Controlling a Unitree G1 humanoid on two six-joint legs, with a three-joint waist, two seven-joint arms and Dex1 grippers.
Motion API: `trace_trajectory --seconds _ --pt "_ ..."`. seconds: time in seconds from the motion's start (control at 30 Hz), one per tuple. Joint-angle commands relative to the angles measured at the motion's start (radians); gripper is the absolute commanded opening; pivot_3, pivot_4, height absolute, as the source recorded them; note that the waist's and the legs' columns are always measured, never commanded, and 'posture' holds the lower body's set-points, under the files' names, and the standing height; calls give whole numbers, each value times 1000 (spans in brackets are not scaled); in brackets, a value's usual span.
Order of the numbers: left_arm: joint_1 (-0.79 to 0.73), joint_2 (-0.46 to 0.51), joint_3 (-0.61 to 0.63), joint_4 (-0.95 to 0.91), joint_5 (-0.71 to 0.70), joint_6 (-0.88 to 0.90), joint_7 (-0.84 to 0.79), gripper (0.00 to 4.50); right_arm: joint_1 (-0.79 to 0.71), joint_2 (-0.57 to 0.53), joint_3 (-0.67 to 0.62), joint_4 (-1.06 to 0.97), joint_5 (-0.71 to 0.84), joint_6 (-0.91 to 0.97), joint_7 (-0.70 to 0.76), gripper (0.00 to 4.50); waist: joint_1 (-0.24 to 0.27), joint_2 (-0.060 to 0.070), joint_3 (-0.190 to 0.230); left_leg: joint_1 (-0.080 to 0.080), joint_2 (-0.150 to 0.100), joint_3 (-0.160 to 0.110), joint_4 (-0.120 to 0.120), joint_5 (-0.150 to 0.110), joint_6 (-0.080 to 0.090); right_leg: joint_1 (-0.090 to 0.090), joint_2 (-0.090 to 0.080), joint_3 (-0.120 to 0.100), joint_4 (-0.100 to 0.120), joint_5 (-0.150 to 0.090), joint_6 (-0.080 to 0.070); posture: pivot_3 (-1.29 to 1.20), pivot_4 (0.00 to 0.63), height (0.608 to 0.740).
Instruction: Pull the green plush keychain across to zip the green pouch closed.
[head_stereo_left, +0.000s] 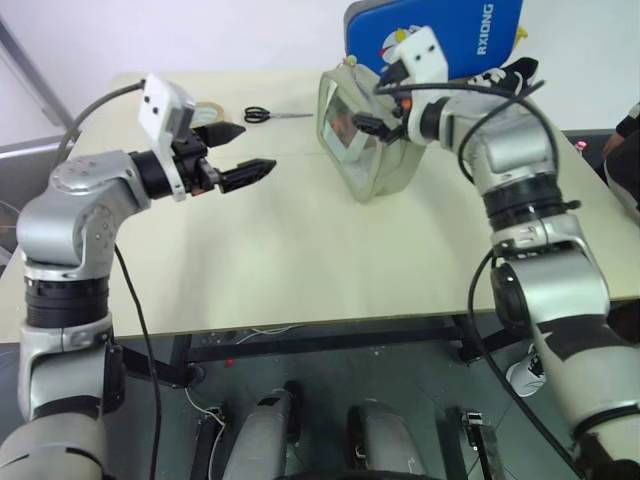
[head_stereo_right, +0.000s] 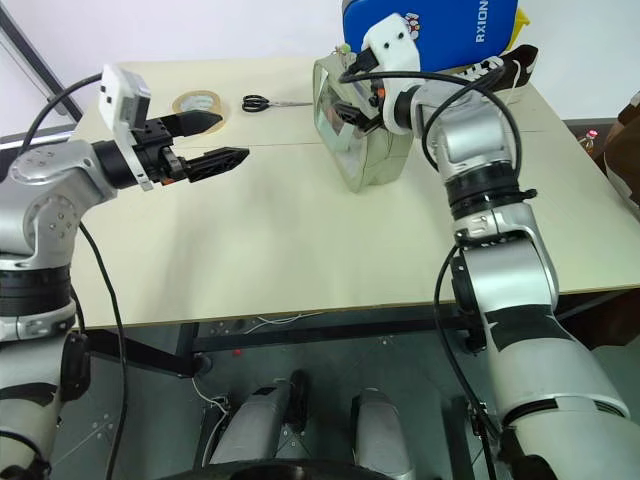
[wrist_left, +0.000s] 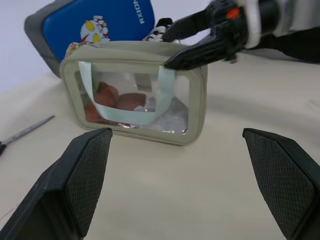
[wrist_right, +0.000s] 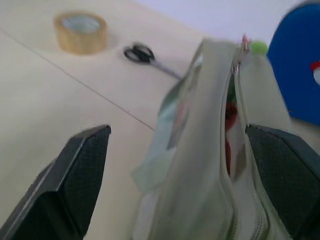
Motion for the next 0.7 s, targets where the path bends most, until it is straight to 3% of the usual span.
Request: trace_trajectory --seconds 0.03,0.07,0.17,0.4,0.5,0.6,0.7 --pt "4 -22 47 -67 -31 5 67 4450 -55 17 8 126 -59 -109 34 4480 5 0 0 1 0 0 0 0 0 0 0 0 0 0 0 0 150 740" --pt "10 -32 57 -86 -49 17 83 4450 -54 20 13 163 -76 -137 43 4480 8 0 0 1 0 0 -1 0 -1 0 0 0 0 0 0 0 150 740" --pt "26 -43 70 -125 -78 38 116 4500 -71 35 -16 209 -71 -183 95 3583 8 0 0 2 0 0 -1 1 -1 0 1 0 1 0 0 0 150 740" --pt "-9 -54 73 -83 -100 31 148 4500 -92 27 -58 235 -77 -214 165 41 9 0 0 2 0 0 -1 1 -3 0 1 0 2 0 0 0 150 740" --pt "-14 -48 70 -70 -102 27 144 4500 -61 -18 -53 174 -78 -344 286 41 9 1 0 2 0 0 -2 1 -3 0 1 0 2 0 0 0 150 740" --pt "-4 -35 62 -74 -110 33 123 4500 26 -117 -40 3 -34 -433 584 41 16 0 1 2 0 0 -2 1 -3 0 1 0 1 0 0 0 150 740" --pt "4 -20 56 -80 -114 34 107 4500 123 -221 -26 -82 -31 -483 754 41 15 0 1 1 0 0 -2 1 -2 1 1 0 0 0 0 0 150 740"
